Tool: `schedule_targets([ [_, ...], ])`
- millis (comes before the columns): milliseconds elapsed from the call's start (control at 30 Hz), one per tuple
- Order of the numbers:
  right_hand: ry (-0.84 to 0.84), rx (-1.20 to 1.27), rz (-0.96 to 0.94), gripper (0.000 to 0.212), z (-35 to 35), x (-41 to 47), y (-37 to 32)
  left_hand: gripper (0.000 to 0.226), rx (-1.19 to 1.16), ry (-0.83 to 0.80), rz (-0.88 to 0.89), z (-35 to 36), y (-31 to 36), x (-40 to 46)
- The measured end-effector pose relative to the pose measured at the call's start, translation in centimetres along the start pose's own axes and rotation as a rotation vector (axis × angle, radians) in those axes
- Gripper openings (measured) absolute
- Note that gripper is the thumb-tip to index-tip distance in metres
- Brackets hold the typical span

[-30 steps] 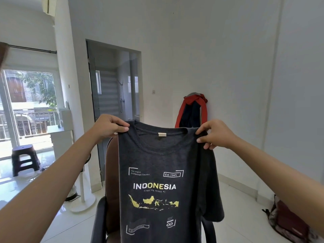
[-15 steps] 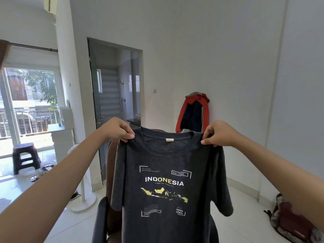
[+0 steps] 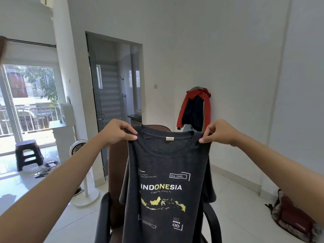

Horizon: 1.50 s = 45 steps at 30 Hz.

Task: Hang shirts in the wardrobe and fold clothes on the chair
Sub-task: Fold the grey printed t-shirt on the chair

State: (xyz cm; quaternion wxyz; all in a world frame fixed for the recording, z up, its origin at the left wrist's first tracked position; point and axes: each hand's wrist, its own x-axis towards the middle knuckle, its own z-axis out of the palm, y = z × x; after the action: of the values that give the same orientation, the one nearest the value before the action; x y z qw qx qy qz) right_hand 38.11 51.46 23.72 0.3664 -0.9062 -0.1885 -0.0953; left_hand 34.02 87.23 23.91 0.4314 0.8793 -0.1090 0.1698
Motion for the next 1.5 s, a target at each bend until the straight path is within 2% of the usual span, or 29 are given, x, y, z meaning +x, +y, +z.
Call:
schedule_targets([
  [133, 0.132, 0.278, -0.043, 0.022, 0.1, 0.5, 0.4, 0.016, -0.121, 0.062, 0.055, -0.1, -0.7, 0.5],
  [233, 0.144, 0.383, -0.108, 0.019, -0.1, 0.9, 0.0, 0.018, -0.196, 0.049, 0.083, -0.4, -0.7, 0.7],
  [367, 0.023, 0.229, -0.21, 0.019, -1.4, 1.5, -0.2, 0.033, -0.176, -0.053, 0.098, -0.9, -0.7, 1.1],
  [533, -0.075, 0.028, -0.272, 0.02, -1.7, 2.2, -0.3, 0.037, -0.158, -0.121, 0.103, -1.0, -0.8, 1.6],
  [667, -0.106, 0.058, -0.25, 0.022, -1.6, 2.4, -0.4, 0.03, -0.168, -0.114, 0.121, -1.1, -0.8, 1.7],
  [767, -0.117, 0.091, -0.192, 0.023, -1.7, 2.4, -0.4, 0.036, -0.179, -0.111, 0.099, -1.4, -1.1, 2.1],
  [933, -0.175, 0.003, -0.072, 0.028, -1.6, 2.6, -0.7, 0.037, -0.203, -0.106, 0.06, -1.6, -2.1, 3.0],
  [1100, -0.172, 0.147, -0.025, 0.032, -1.4, 2.8, -0.5, 0.039, -0.271, -0.097, 0.037, -1.6, -2.4, 3.3],
  [1200, -0.184, 0.211, -0.002, 0.024, -1.3, 2.9, -0.5, 0.038, -0.313, -0.096, 0.041, -1.6, -2.4, 3.1],
  [1267, -0.2, 0.133, 0.014, 0.017, -1.3, 3.0, -0.8, 0.036, -0.31, -0.09, 0.044, -1.6, -2.3, 3.0],
  [1433, -0.2, -0.421, -0.039, 0.012, -0.5, 3.3, -1.5, 0.032, -0.216, -0.074, 0.045, -1.4, -2.4, 3.0],
  [1500, -0.228, -0.486, -0.002, 0.009, 0.0, 3.3, -1.5, 0.031, -0.175, -0.073, 0.044, -1.2, -2.3, 2.9],
])
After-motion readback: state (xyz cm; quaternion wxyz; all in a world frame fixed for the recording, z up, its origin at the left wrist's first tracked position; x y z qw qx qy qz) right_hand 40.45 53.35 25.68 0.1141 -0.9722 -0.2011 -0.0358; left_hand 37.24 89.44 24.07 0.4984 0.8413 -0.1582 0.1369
